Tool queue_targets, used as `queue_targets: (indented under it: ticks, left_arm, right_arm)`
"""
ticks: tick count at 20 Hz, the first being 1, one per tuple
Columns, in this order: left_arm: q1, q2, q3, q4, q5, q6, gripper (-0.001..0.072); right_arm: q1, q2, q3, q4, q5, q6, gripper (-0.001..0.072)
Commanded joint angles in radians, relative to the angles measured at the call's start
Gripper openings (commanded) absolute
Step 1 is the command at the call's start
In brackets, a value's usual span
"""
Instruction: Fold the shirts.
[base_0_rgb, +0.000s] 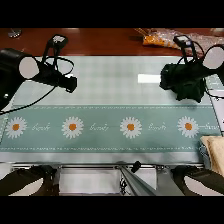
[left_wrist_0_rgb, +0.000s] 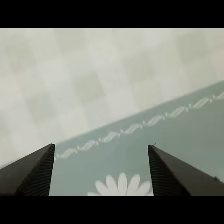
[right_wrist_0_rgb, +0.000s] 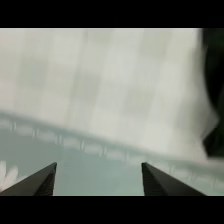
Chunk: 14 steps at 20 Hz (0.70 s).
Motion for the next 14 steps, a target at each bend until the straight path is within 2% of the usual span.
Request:
queue_targets:
  ticks: [1, 3, 4, 6, 10, 14]
  left_arm:
    - [0.002, -0.019, 0.000, 0.029, 0.167, 0.043, 0.0719]
    - [0.015, -0.026, 0.000, 0.054, 0.217, 0.043, 0.0719]
    - [0.027, -0.030, 0.000, 0.053, 0.221, 0.043, 0.0719]
    - [0.049, -0.034, 0.000, 0.053, 0.206, 0.043, 0.0719]
    - [0.059, -0.035, 0.000, 0.052, 0.156, 0.040, 0.0719]
    - [0.056, -0.035, 0.000, 0.052, 0.116, 0.040, 0.0719]
  right_arm:
    - [-0.019, -0.006, 0.003, -0.208, -0.320, 0.132, 0.0595]
    - [-0.105, -0.043, 0.032, -0.367, -0.352, 0.306, 0.0594]
    - [-0.169, -0.069, 0.048, -0.352, -0.352, 0.312, 0.0595]
    - [-0.311, -0.117, 0.064, -0.240, -0.360, 0.274, 0.0606]
    - [-0.545, -0.217, 0.064, 0.092, -0.303, 0.165, 0.0606]
    - [-0.600, -0.318, 0.064, 0.214, -0.266, 0.106, 0.0609]
